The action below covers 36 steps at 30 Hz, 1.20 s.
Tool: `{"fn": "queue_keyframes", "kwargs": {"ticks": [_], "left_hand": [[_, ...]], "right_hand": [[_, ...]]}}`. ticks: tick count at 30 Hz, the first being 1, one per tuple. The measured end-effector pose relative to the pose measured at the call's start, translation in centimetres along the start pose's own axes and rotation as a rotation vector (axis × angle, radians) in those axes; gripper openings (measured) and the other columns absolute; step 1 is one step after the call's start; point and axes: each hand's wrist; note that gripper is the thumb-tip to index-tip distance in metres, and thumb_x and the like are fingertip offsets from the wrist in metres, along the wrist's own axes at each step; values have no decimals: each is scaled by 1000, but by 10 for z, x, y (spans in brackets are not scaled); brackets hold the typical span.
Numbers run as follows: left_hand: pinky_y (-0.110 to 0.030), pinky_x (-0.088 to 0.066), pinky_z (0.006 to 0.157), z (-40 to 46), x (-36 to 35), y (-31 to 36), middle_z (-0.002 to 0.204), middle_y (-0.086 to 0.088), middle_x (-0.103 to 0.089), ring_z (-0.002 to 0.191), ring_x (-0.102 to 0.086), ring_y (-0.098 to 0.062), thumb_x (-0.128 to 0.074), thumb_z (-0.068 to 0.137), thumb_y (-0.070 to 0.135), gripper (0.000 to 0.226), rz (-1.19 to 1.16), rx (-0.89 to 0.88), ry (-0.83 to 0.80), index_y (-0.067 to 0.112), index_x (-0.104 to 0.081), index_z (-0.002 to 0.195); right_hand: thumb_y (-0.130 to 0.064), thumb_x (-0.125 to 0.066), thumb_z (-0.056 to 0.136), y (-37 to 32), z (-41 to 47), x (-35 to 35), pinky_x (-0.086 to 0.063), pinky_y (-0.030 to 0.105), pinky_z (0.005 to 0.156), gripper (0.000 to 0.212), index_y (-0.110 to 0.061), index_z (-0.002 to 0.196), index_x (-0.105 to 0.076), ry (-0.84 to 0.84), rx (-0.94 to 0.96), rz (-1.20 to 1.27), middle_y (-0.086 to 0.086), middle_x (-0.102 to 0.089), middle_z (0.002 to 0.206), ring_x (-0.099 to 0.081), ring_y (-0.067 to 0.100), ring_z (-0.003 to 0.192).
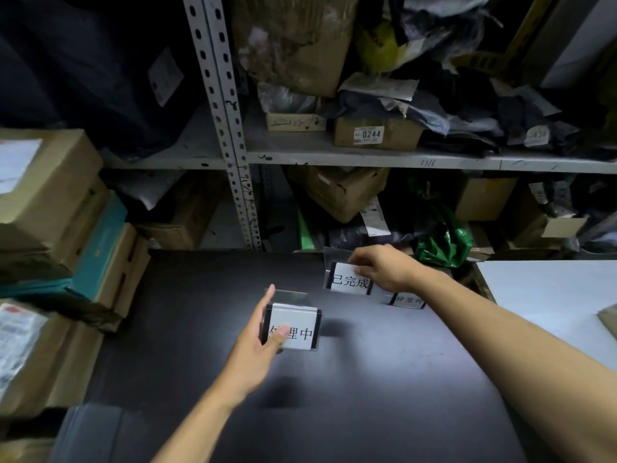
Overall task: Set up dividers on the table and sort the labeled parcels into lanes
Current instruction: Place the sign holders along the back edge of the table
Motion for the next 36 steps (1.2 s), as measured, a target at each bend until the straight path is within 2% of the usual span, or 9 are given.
{"fn": "queue_keyframes", "kwargs": {"ticks": [6,12,16,21,27,29,32,34,36], "left_hand": [[-23,-53,92,8,-1,-14,124,20,-64,111,-61,2,-63,89,27,64,14,8,14,54,-33,139],[-30,-52,97,11,-3,-24,127,15,-63,107,-60,3,-62,92,21,64,57,39,31,58,-34,137],[-46,-39,110,10,-6,-24,139,3,-55,122,-53,-7,-62,92,23,63,70,32,36,48,-33,141],[-50,-34,114,11,-7,-22,150,2,-45,139,-40,-18,-61,85,37,67,81,24,40,47,-30,143],[-44,-42,109,7,-2,-13,148,3,-46,136,-44,-15,-61,88,32,64,67,17,44,48,-31,142],[-37,-46,105,4,3,-7,146,6,-49,130,-49,-7,-61,92,23,62,51,6,49,48,-33,141],[-21,-53,88,1,11,6,140,10,-53,115,-57,5,-60,94,15,61,24,-10,52,50,-34,138],[-17,-52,83,-3,17,17,140,8,-53,114,-58,5,-58,95,12,62,16,-30,55,51,-33,137],[-20,-53,85,-9,25,30,144,5,-50,120,-56,-4,-58,96,14,63,14,-50,61,53,-31,137]], "right_hand": [[-19,-52,99,33,12,-56,-42,31,68,13,-19,104,-64,-58,-81,-75,5,-70,98,-61,24,85],[-20,-48,100,50,21,-91,-51,38,80,22,-19,115,-65,-76,-118,-71,9,-70,106,-63,30,95],[-21,-48,102,53,32,-102,-51,39,86,24,-19,120,-64,-78,-120,-62,10,-70,114,-62,31,104],[-20,-49,101,51,40,-112,-50,38,87,25,-17,121,-64,-72,-121,-55,11,-69,116,-62,32,106],[-15,-42,102,36,38,-104,-48,40,96,36,-17,135,-56,-129,-140,-76,13,-63,130,-59,33,117],[-14,-42,101,15,36,-88,-48,33,94,36,-17,134,-58,11,-90,17,9,-65,130,-59,28,118],[-20,-49,99,-38,25,-55,-46,19,82,26,-24,119,-66,270,83,287,-5,-71,112,-64,8,104],[-32,-50,98,-75,13,-33,-50,19,81,21,-30,111,-67,198,205,365,-13,-72,99,-65,-3,93],[-45,-47,97,-110,0,-20,-53,25,79,23,-33,104,-66,-9,255,310,-13,-70,94,-64,-3,88]]}}
Point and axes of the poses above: each hand's wrist, its own z-axis towards the middle knuckle, its own x-axis out of the back of the hand, y = z × x
